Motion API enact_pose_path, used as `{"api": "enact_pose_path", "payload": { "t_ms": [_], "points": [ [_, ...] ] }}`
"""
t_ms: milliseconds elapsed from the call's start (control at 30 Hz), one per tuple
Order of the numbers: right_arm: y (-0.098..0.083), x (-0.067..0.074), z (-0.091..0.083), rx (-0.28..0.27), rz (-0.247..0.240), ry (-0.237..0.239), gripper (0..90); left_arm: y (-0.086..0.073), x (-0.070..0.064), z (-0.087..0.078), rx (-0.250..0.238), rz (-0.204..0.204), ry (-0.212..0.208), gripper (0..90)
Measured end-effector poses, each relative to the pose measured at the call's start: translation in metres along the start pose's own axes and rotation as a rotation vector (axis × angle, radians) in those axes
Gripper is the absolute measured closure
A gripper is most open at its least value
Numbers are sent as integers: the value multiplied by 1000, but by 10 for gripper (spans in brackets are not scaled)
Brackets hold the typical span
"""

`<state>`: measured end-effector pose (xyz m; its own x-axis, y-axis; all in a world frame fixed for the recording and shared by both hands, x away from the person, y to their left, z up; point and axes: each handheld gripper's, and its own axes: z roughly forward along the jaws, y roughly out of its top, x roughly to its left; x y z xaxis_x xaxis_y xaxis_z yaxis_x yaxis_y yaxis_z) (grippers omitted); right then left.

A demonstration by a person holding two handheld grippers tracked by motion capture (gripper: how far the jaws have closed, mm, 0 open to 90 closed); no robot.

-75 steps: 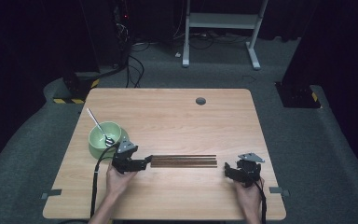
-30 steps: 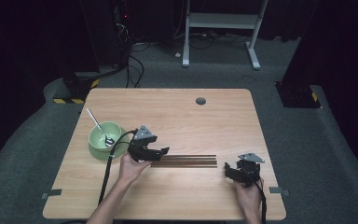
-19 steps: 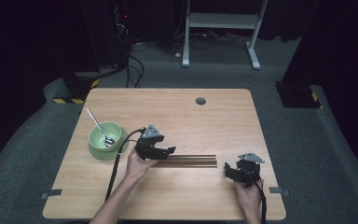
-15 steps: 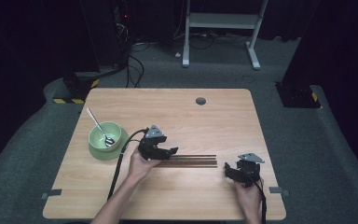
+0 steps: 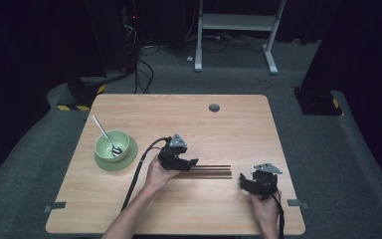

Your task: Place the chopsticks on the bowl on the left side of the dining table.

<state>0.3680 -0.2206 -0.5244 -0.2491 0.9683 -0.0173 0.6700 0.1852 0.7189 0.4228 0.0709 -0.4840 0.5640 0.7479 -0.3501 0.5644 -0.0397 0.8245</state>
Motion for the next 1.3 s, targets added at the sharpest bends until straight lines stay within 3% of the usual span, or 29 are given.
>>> {"api": "enact_pose_path", "payload": {
  "t_ms": [367,500,700,733,800,1300],
  "points": [
    [0,0,0,-2,-2,1,207,-11,-1,20,44,23,34,332],
    [0,0,0,-2,-4,1,207,-14,0,25,80,56,54,361],
    [0,0,0,-4,-8,3,212,-17,0,31,88,49,67,413],
    [0,0,0,-4,-8,3,213,-17,-1,33,77,34,70,419],
    [0,0,0,-4,-8,3,213,-17,1,33,93,57,69,431],
    [0,0,0,-4,-9,4,215,-22,3,37,101,55,84,464]
  ]
}}
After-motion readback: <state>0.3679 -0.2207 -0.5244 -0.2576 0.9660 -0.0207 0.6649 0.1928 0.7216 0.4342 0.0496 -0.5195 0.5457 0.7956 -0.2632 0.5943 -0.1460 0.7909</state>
